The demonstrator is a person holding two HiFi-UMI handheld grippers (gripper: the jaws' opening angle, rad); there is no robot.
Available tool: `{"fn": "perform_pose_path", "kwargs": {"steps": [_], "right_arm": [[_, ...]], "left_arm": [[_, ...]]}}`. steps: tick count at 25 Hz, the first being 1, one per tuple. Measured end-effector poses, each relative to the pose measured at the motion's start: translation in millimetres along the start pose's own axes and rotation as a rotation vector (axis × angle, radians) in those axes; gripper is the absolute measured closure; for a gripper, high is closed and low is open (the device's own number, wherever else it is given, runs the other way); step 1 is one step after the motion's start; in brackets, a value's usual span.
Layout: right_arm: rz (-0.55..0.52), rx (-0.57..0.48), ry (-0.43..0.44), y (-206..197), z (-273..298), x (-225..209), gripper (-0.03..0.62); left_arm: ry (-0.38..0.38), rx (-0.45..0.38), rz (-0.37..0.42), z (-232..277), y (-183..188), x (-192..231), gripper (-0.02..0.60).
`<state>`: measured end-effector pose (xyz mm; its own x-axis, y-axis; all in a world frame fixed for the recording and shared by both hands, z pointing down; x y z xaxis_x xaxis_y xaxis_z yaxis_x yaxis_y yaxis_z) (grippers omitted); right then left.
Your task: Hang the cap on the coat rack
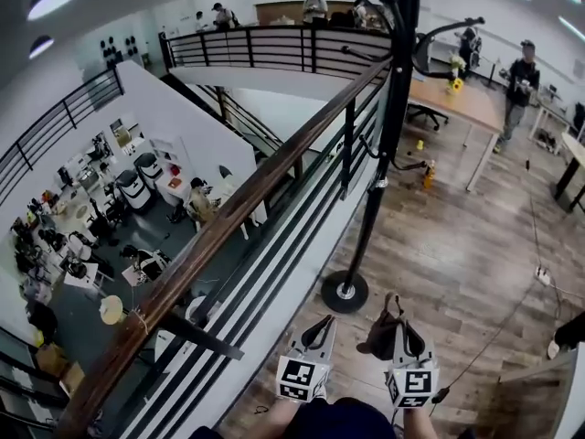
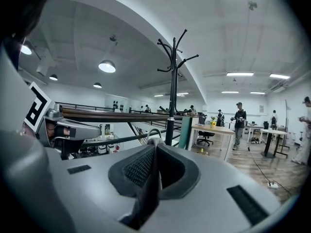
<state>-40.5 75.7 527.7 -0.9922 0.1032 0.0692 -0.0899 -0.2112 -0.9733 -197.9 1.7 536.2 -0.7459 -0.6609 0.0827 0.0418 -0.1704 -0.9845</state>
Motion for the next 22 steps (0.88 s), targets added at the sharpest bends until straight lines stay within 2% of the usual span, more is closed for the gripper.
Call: {"fn": "perform_pose_path", "kwargs": {"steps": [6,11,22], "right_arm": [[0.004,0.004,-0.051,-1,-1,-13,0.571],[0.023,-0.014,-0.093,0,2,-41,0.571],[0.019,-0.056,-0.018,23,78,-150,0.571]], "left_arm": [[-0.043,0.022,0.006,17,-4,-5,0.577],[-0.073,0.036,0.031,41,-3,-17,0.577],[-0.021,0.038,0.029,160,22,-44,0.577]]}}
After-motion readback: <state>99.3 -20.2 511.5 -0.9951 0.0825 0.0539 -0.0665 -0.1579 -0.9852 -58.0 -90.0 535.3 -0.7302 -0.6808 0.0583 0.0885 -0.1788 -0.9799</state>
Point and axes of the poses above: the fingertips, and each gripper's own axes: z forward along the fingers, x to its left, y out of its top, the point moved 2 cm from there along -z, backward along the fingers, and after that the axes turned 9 degrees about y, right-handed, at the moved point
